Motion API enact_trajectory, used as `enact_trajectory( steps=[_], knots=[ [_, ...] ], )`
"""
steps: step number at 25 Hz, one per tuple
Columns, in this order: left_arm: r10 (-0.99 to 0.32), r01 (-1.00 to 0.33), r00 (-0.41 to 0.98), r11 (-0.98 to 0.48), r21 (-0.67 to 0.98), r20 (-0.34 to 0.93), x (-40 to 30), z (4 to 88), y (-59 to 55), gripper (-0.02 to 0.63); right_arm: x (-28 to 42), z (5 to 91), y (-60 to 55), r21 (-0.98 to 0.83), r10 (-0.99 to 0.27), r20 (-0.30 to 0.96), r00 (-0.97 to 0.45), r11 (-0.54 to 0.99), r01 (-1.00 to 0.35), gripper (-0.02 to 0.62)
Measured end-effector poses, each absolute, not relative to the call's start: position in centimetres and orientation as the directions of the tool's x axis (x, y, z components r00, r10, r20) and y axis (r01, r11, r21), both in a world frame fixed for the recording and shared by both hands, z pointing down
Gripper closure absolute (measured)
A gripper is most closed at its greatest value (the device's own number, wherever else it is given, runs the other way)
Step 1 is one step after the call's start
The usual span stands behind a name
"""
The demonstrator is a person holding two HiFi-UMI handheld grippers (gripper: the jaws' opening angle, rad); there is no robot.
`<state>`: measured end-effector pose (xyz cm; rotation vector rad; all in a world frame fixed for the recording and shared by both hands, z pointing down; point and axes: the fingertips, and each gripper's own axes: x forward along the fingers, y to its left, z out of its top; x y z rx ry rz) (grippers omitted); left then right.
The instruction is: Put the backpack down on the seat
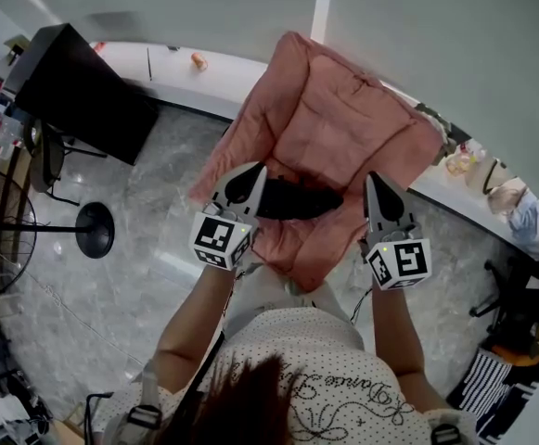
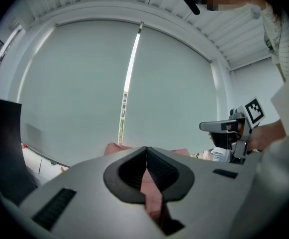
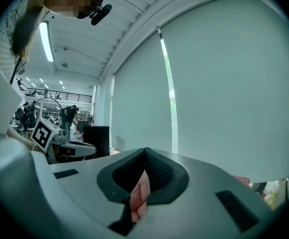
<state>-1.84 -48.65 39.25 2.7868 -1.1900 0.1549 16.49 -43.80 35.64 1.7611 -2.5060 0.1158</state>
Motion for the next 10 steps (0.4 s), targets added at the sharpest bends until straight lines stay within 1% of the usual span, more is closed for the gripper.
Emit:
enact_trajectory(
  steps=[10],
  knots=[
    [-0.711,-0.723,0.690,-0.688,0.064,0.138,-2.72,39.87,-49.09,0.601,15.80,36.23,-44.12,-0.008,-0.937,0.118,-0.330,0.331,-0.943,0.584]
  ],
)
